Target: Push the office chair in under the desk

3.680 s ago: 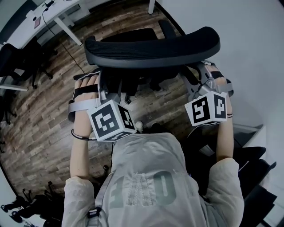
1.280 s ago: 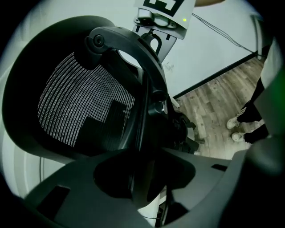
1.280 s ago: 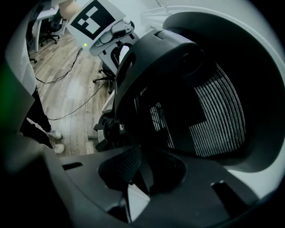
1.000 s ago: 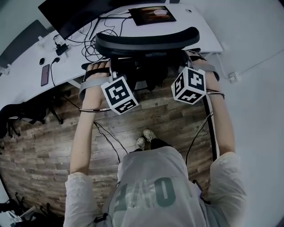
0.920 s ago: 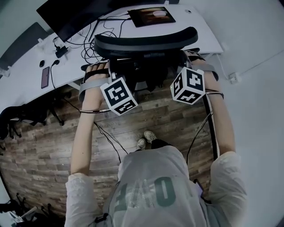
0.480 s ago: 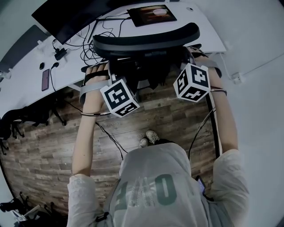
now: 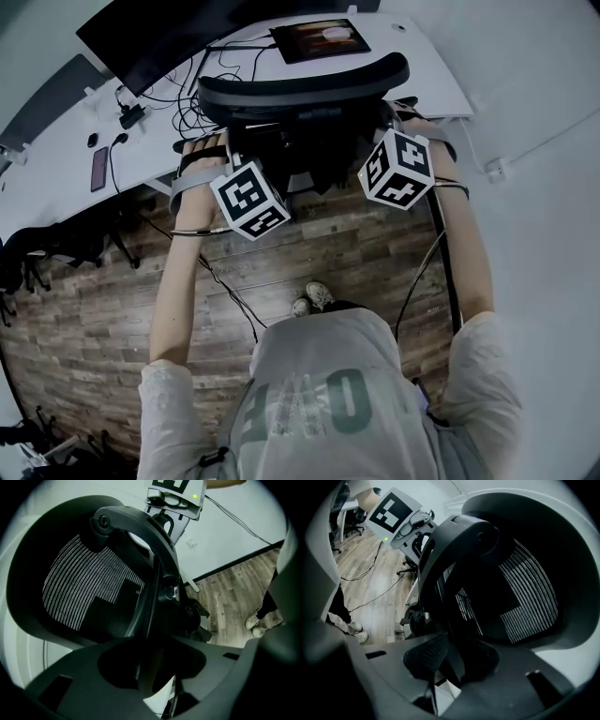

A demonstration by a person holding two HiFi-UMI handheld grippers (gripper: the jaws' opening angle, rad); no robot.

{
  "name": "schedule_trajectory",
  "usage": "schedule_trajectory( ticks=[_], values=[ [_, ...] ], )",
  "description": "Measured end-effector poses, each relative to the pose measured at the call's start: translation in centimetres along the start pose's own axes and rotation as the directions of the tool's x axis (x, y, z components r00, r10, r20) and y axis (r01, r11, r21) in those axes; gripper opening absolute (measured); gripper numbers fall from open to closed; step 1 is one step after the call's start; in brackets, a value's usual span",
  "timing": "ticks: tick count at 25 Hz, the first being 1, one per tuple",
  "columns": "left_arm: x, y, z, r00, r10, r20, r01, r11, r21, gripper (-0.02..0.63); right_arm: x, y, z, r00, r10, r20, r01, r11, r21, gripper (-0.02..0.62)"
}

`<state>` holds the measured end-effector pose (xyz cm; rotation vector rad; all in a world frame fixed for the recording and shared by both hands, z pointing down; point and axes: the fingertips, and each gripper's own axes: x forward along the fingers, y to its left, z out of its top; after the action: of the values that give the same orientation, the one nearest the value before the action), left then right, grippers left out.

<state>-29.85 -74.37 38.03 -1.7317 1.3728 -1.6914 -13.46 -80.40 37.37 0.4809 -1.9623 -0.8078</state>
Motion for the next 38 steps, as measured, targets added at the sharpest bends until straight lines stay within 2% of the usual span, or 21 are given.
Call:
schedule_trajectory(
  ticks=[3, 5, 7, 8, 9, 11, 13, 15, 17, 19, 21, 24, 26, 29, 38],
  values=[
    [-0.7, 0.1, -0.1, 0.999, -0.008, 0.034, 0.011, 0.996, -0.092, 0.176, -0.7, -0.6, 0.5, 0.999, -0.029, 0.046, 0.027, 0.999, 0.046, 0.084],
    [-2.5, 1.3, -0.3, 0.997, 0.048, 0.067, -0.034, 0.980, -0.197, 0.175, -2.3, -2.0, 1.0, 0.990, -0.099, 0.098, 0.089, 0.990, 0.105, 0.087],
    [-4.7, 2.5, -0.5, 0.989, 0.095, 0.113, -0.053, 0.942, -0.330, 0.173, -4.7, -3.7, 1.9, 0.973, -0.164, 0.165, 0.129, 0.971, 0.202, 0.087],
    [-5.9, 3.0, -0.3, 0.982, 0.115, 0.153, -0.044, 0.913, -0.406, 0.173, -6.2, -4.3, 2.8, 0.958, -0.194, 0.211, 0.138, 0.957, 0.256, 0.087],
    [-7.3, 3.3, 0.0, 0.969, 0.140, 0.203, -0.024, 0.873, -0.488, 0.167, -7.7, -4.7, 3.8, 0.939, -0.224, 0.262, 0.137, 0.940, 0.312, 0.087],
    [-10.3, 3.8, 0.8, 0.928, 0.209, 0.308, 0.044, 0.760, -0.648, 0.094, -10.9, -4.9, 5.8, 0.884, -0.293, 0.365, 0.118, 0.895, 0.430, 0.087],
    [-13.2, 3.7, 1.8, 0.877, 0.288, 0.384, 0.127, 0.633, -0.764, 0.035, -13.9, -4.6, 7.4, 0.811, -0.389, 0.438, 0.094, 0.824, 0.558, 0.086],
    [-15.5, 3.0, 2.5, 0.838, 0.359, 0.411, 0.178, 0.531, -0.829, 0.020, -16.3, -3.9, 8.2, 0.742, -0.484, 0.464, 0.058, 0.736, 0.675, 0.078],
    [-17.1, 1.6, 2.9, 0.813, 0.407, 0.415, 0.212, 0.457, -0.864, 0.017, -18.0, -2.3, 8.5, 0.698, -0.550, 0.458, 0.002, 0.642, 0.767, 0.060],
    [-18.0, 0.1, 3.2, 0.799, 0.436, 0.413, 0.231, 0.411, -0.882, 0.017, -18.8, 0.1, 8.5, 0.686, -0.579, 0.440, -0.049, 0.567, 0.822, 0.044],
    [-18.3, -1.3, 3.1, 0.797, 0.445, 0.408, 0.235, 0.393, -0.889, 0.017, -18.9, 2.8, 8.6, 0.697, -0.579, 0.423, -0.061, 0.540, 0.839, 0.030],
    [-17.9, -2.8, 2.7, 0.813, 0.423, 0.401, 0.246, 0.375, -0.894, 0.017, -18.5, 5.7, 8.7, 0.730, -0.545, 0.412, -0.076, 0.535, 0.841, 0.021],
    [-17.6, -3.1, 2.5, 0.819, 0.416, 0.395, 0.248, 0.365, -0.897, 0.017, -18.3, 6.5, 8.6, 0.740, -0.531, 0.414, -0.093, 0.528, 0.844, 0.021],
    [-17.6, -2.9, 2.3, 0.819, 0.423, 0.386, 0.234, 0.368, -0.900, 0.017, -18.3, 6.5, 8.9, 0.736, -0.534, 0.416, -0.098, 0.523, 0.847, 0.021],
    [-18.2, -3.1, 3.5, 0.814, 0.428, 0.393, 0.227, 0.387, -0.893, 0.015, -18.8, 6.4, 8.7, 0.731, -0.529, 0.430, -0.106, 0.534, 0.838, 0.021]
  ],
)
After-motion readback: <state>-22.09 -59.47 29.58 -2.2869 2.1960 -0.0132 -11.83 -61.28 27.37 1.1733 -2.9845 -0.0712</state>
